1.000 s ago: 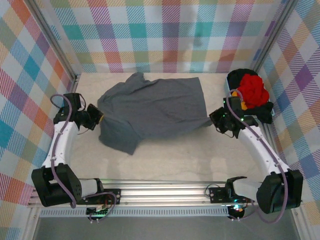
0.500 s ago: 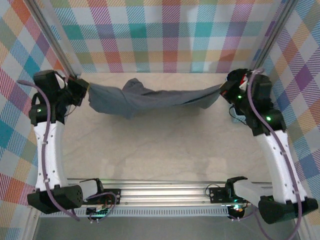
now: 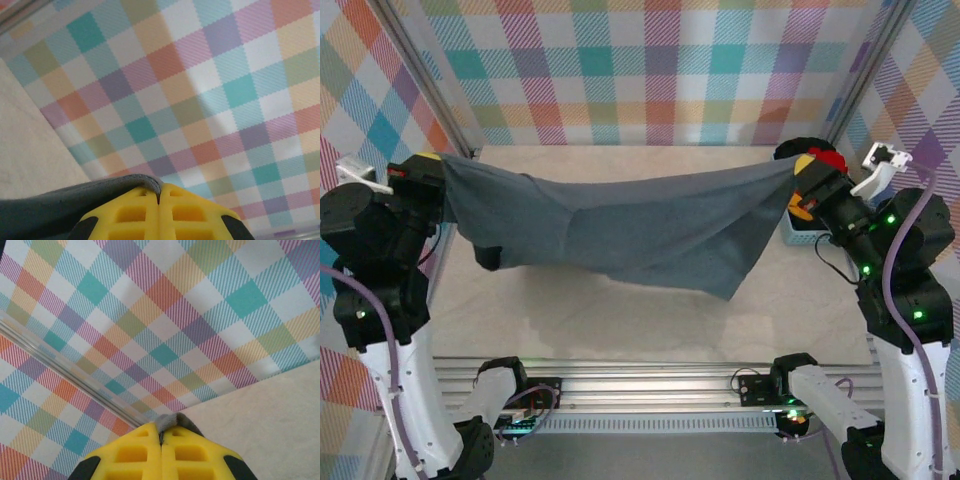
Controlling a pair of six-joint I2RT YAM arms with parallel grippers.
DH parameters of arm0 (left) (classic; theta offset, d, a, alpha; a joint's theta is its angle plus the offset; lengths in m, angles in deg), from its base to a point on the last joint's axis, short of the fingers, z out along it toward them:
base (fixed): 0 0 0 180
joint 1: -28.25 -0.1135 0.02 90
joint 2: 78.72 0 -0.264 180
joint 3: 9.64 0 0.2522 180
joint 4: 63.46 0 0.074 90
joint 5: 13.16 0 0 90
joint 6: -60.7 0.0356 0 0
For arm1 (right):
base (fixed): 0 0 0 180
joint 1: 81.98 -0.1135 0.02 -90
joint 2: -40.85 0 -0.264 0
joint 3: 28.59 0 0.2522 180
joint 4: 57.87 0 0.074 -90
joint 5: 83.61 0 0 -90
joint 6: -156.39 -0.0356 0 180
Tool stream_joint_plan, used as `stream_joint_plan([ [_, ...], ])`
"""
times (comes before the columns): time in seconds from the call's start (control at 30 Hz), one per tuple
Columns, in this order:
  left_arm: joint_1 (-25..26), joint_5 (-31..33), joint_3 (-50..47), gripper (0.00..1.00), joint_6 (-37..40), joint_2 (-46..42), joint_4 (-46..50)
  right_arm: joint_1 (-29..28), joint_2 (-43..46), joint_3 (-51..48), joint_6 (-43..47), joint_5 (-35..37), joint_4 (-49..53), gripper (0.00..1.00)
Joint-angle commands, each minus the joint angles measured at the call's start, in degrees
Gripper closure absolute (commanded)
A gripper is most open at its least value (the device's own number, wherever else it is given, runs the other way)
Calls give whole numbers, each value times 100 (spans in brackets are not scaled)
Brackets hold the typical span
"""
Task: Fold and stack the t-shirts
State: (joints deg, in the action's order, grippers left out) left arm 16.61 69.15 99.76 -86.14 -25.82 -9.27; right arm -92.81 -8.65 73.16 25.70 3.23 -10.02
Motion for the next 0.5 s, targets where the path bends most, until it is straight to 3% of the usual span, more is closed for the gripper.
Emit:
stream_joint_plan([
  [0.0,39,77,236,100,-232,560,-307,22,-610,170,58,-34,-508,100],
  [0.1,86,-262,221,100,-575,1680,-834,62,-1582,379,39,-124,-1041,100],
  [0.2,75,-845,871,100,-757,3131,-1377,327,-2700,933,-195,-523,-1547,100],
  [0.33,121,-1220,2854,100,-811,4529,-1435,544,-3824,2204,-228,-785,-1749,100],
  [0.47,105,-1216,4985,100,-901,5292,-1168,767,-4324,3493,-246,-857,-1492,100],
])
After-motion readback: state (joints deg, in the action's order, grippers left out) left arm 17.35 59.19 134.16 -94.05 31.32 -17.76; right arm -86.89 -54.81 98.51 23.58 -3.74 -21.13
